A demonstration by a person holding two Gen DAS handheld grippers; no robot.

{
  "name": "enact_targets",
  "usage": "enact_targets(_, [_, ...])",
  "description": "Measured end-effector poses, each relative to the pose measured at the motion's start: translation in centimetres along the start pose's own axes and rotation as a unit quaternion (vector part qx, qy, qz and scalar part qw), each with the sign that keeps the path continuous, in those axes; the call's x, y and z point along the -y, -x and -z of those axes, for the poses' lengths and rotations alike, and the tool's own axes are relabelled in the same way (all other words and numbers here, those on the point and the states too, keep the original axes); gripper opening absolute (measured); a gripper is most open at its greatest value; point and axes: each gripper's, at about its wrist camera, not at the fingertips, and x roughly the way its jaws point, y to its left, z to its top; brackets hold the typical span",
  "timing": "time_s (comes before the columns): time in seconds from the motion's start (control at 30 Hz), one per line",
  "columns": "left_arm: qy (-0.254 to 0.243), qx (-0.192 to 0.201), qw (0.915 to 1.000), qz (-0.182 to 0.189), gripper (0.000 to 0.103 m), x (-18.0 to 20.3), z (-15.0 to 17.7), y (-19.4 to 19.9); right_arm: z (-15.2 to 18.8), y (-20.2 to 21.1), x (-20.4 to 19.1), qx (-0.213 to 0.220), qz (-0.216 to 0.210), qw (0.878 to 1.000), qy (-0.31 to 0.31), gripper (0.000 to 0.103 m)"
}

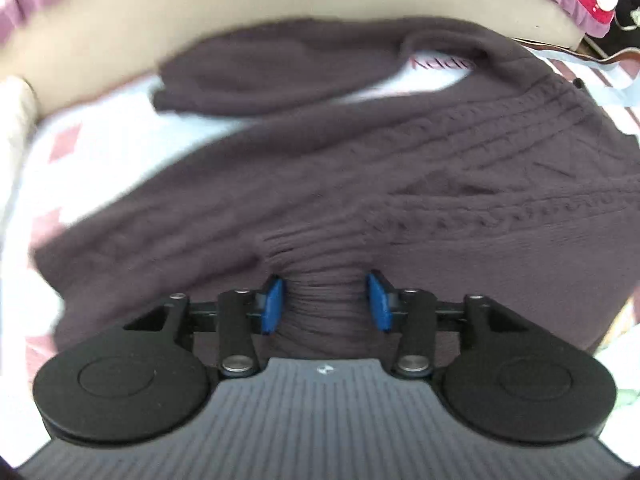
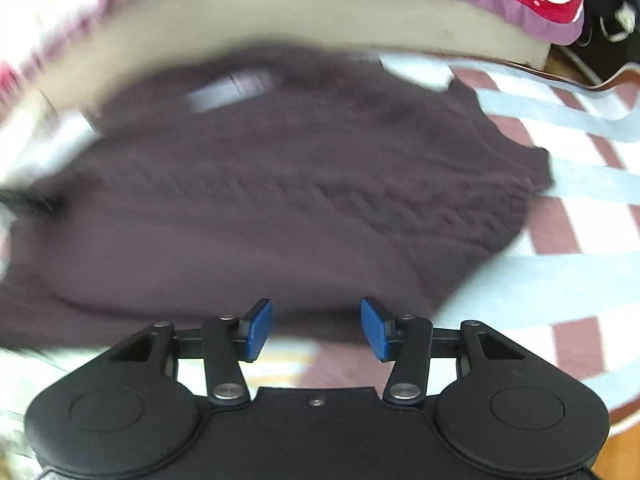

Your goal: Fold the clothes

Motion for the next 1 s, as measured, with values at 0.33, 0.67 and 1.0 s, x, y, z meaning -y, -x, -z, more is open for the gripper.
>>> enact_targets(0.33, [0.013, 0.065, 0.9886, 0.135, 0.045, 2.4, -4.6, -0.2, -4.6, 0.4, 15.4, 0.101, 0.002, 0.96, -0.262, 0.065])
enact_targets(0.67, [-0.087, 0.065, 0.9752, 0.193, 0.055, 11.9, -17.8, -9.0, -8.5, -1.8, 20.7, 0.117, 0.061, 0.969, -0.21, 0.064])
enact_targets(1.0, [-0.06, 0.055, 0.972, 0.22, 0.02, 16.5, -23.9, -17.9, -11.6, -2.7, 19.7, 0.033, 0.042, 0.995, -0.084, 0.063])
